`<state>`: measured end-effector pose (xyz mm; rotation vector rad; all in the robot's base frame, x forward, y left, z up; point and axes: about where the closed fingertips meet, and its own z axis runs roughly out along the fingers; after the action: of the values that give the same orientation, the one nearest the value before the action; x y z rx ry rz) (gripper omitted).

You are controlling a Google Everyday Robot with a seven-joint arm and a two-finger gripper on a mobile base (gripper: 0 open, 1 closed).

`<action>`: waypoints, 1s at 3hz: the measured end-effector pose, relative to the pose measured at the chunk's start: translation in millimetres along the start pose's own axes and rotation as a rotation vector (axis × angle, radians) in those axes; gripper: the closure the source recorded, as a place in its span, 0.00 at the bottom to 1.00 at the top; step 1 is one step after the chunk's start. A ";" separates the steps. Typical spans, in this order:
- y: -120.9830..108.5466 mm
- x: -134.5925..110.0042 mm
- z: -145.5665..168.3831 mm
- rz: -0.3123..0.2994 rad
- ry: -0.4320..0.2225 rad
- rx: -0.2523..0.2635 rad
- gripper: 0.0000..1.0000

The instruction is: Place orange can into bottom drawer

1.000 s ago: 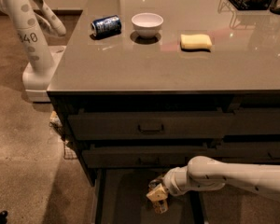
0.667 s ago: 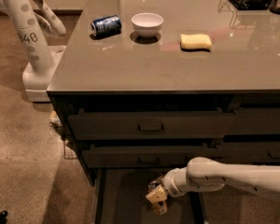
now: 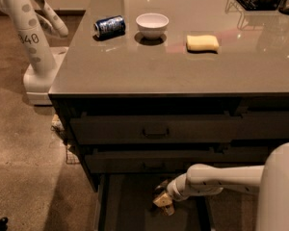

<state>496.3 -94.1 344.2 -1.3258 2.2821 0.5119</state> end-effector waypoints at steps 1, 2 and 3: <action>-17.0 19.1 26.3 -0.026 0.011 -0.001 1.00; -22.5 35.3 54.4 -0.037 0.035 -0.030 1.00; -19.1 47.1 76.6 -0.054 0.060 -0.069 1.00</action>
Offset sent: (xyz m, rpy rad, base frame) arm 0.0207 -0.0090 -0.1062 -0.0396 0.0481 0.0829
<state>507.3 -96.5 253.0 -1.4507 2.2888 0.5443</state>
